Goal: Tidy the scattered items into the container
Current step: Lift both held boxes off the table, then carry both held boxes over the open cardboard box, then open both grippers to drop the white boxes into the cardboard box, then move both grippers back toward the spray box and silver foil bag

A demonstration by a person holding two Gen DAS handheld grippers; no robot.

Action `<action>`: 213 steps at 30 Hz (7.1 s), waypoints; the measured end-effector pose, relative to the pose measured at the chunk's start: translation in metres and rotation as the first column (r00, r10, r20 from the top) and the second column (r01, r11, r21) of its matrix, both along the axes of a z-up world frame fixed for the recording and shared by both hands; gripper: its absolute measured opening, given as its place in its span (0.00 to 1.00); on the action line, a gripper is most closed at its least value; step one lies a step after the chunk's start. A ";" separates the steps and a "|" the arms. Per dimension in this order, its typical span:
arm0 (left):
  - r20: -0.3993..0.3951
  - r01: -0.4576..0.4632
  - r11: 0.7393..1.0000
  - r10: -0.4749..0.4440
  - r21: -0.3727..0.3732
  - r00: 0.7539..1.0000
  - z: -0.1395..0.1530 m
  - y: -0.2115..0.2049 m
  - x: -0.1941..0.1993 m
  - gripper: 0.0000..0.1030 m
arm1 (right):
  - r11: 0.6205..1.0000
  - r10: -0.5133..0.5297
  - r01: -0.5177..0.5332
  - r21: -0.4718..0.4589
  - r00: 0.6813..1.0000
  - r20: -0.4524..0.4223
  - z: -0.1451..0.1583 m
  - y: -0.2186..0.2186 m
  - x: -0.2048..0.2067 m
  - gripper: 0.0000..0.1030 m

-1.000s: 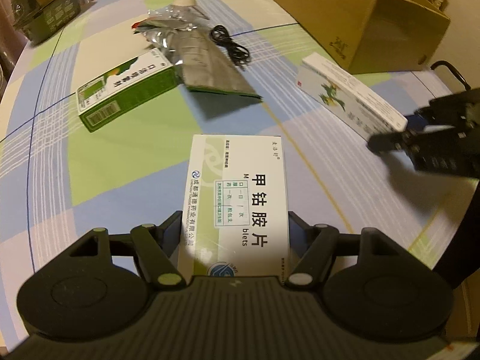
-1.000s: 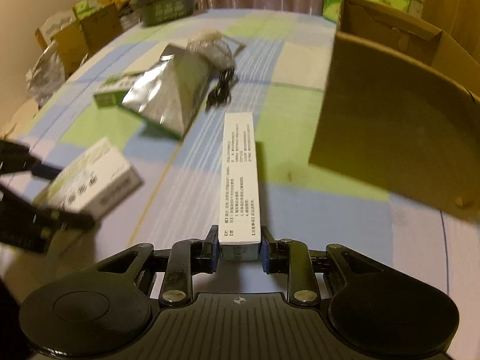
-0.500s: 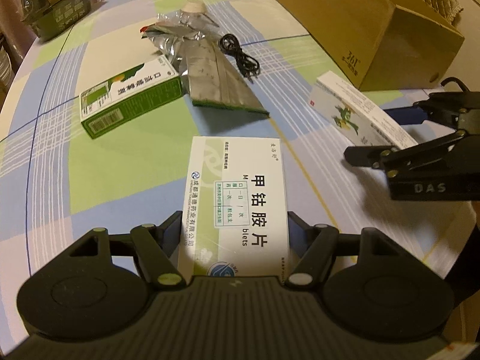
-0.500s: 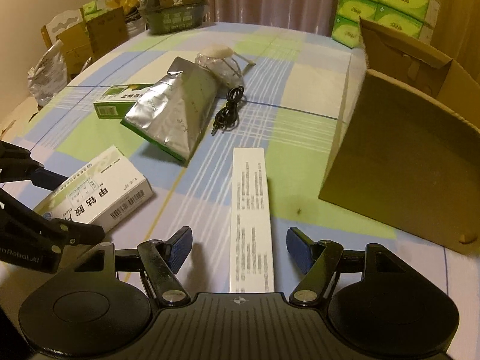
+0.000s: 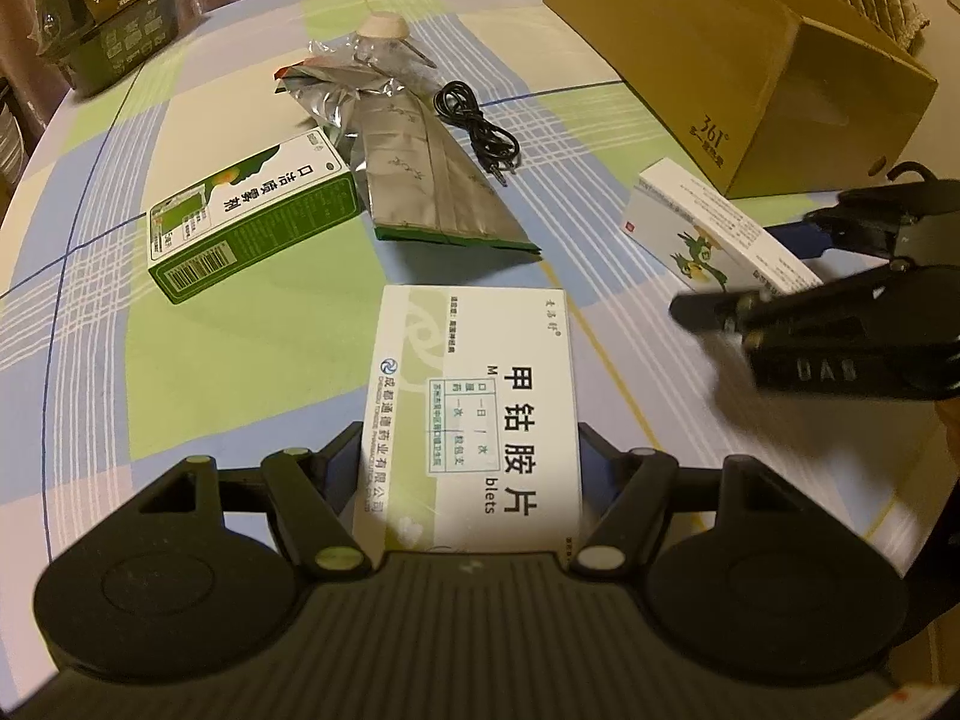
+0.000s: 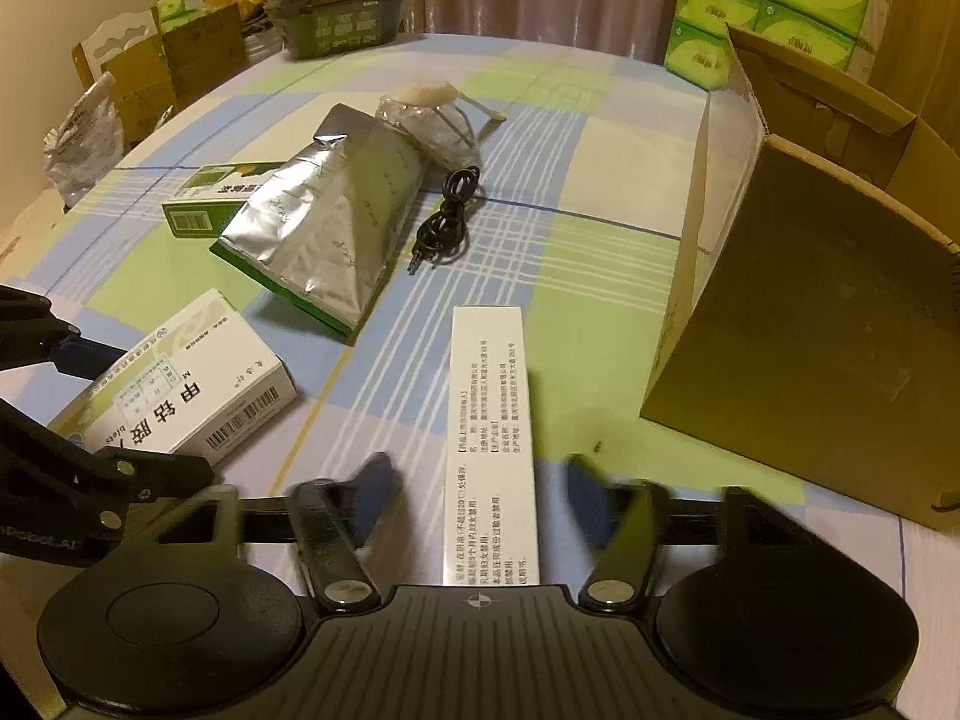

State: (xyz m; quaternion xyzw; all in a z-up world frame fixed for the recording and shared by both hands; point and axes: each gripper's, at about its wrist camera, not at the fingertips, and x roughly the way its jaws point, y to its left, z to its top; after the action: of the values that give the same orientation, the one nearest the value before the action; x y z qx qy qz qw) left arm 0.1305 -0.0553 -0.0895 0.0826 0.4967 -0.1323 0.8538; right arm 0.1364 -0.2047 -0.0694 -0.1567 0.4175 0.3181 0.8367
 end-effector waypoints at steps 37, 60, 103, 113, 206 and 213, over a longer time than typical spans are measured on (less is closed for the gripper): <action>0.071 0.024 1.000 -0.024 0.000 0.997 0.050 -0.028 -0.058 0.65 | 0.990 -0.088 0.081 0.116 0.994 0.060 0.058 -0.053 -0.053 0.22; 0.155 0.101 0.995 -0.100 0.002 0.983 0.092 -0.073 -0.036 0.65 | 0.974 -0.172 0.144 0.174 0.973 0.155 0.101 -0.092 -0.037 0.22; 0.275 0.155 0.971 -0.101 -0.183 0.956 0.144 -0.197 0.111 0.65 | 0.919 -0.365 0.306 0.248 0.899 0.243 0.137 -0.167 0.085 0.22; 0.216 0.098 0.966 -0.045 -0.241 0.975 0.120 -0.196 0.130 0.65 | 0.909 -0.390 0.338 0.242 0.896 0.212 0.122 -0.176 0.097 0.22; 0.163 -0.149 0.989 0.149 -0.015 0.975 0.054 0.119 0.008 0.93 | 0.977 0.055 -0.079 0.197 0.991 0.126 0.081 0.049 -0.002 0.79; 0.153 -0.080 0.996 0.074 0.035 0.985 0.032 0.131 0.036 0.99 | 0.982 0.056 -0.064 0.176 0.997 0.048 0.060 0.071 0.022 0.79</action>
State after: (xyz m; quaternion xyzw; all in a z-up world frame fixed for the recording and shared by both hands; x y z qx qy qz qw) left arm 0.1669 0.0759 -0.0576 0.0905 0.4360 -0.0822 0.8916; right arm 0.1582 -0.1341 -0.0091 -0.1008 0.3644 0.3756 0.8461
